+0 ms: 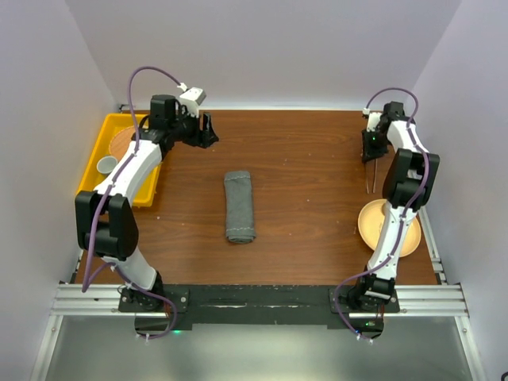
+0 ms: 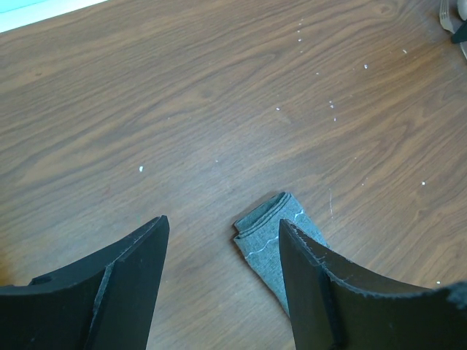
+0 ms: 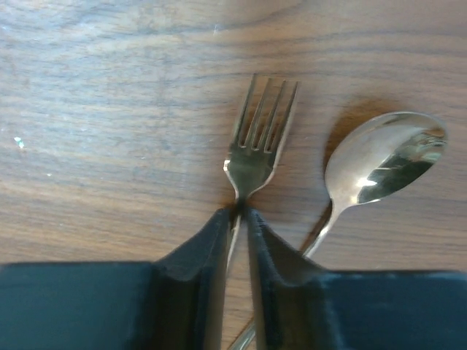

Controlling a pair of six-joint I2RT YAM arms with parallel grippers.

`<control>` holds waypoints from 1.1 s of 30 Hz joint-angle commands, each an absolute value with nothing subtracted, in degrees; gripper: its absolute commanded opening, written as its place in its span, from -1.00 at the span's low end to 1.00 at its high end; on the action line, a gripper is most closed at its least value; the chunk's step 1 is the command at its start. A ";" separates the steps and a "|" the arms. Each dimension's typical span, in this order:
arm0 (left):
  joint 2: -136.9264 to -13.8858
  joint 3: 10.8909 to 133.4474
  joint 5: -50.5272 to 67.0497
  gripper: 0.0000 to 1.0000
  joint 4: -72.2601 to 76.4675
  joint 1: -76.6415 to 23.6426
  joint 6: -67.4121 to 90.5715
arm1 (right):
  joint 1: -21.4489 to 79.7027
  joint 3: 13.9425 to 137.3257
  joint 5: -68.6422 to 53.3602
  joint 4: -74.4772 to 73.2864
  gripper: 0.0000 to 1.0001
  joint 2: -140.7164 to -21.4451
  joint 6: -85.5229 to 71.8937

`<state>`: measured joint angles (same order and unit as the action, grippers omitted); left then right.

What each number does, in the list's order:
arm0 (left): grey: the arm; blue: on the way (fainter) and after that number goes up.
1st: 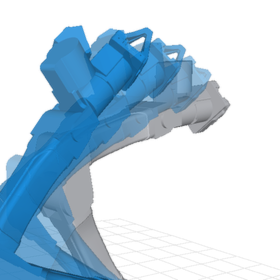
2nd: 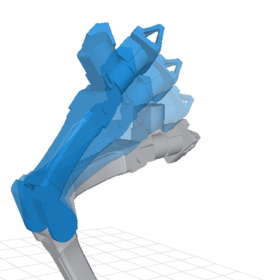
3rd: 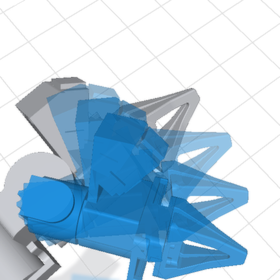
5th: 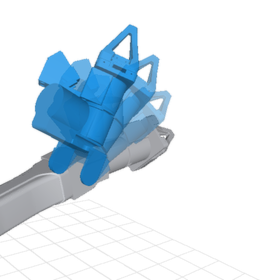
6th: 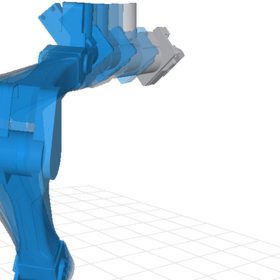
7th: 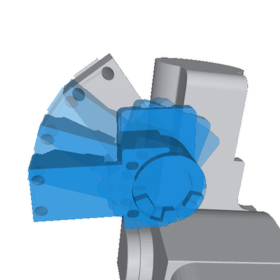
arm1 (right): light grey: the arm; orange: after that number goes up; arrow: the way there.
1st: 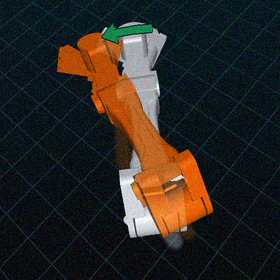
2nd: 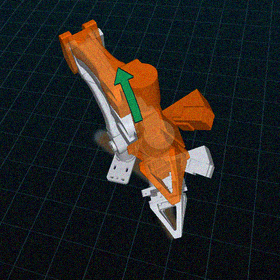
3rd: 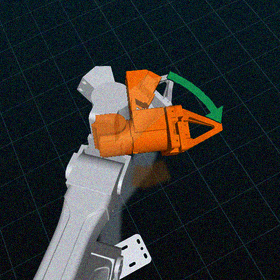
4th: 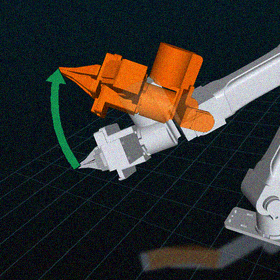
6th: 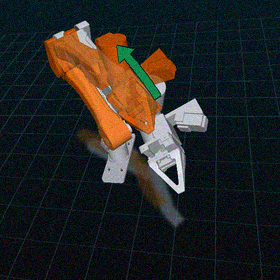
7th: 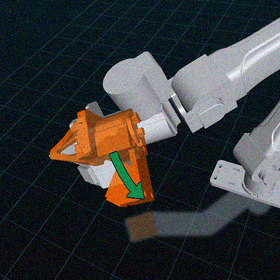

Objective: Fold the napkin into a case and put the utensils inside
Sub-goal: Pick up the fork from the corner of the board, then insert the fork into the folded napkin.

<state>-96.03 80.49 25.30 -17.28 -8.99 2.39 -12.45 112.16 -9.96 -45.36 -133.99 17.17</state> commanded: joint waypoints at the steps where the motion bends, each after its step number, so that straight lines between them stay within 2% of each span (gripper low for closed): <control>1: -94.31 80.16 25.75 0.34 -17.23 -7.82 2.90 | -12.22 109.34 -12.29 -43.50 -0.97 -131.41 14.59; 10: -89.21 71.73 26.45 0.34 -13.98 -4.57 9.66 | -4.15 102.75 -12.04 -38.86 -1.00 -112.88 3.62; 15: -85.00 66.89 25.40 0.37 -12.66 -4.04 10.46 | 2.10 104.06 -11.51 -40.25 -1.00 -108.46 -5.42; 23: -78.58 56.27 20.75 0.47 -10.37 -3.60 15.55 | 22.92 105.90 -5.11 -34.90 -1.00 -104.68 -23.80; 26: -77.26 52.32 20.04 0.43 -10.11 -3.60 19.50 | 30.04 108.28 -0.89 -34.72 -1.00 -106.08 -26.18; 33: -77.08 45.88 22.76 0.12 -6.51 -3.60 26.27 | 39.19 108.99 3.43 -32.44 -1.00 -110.12 -29.79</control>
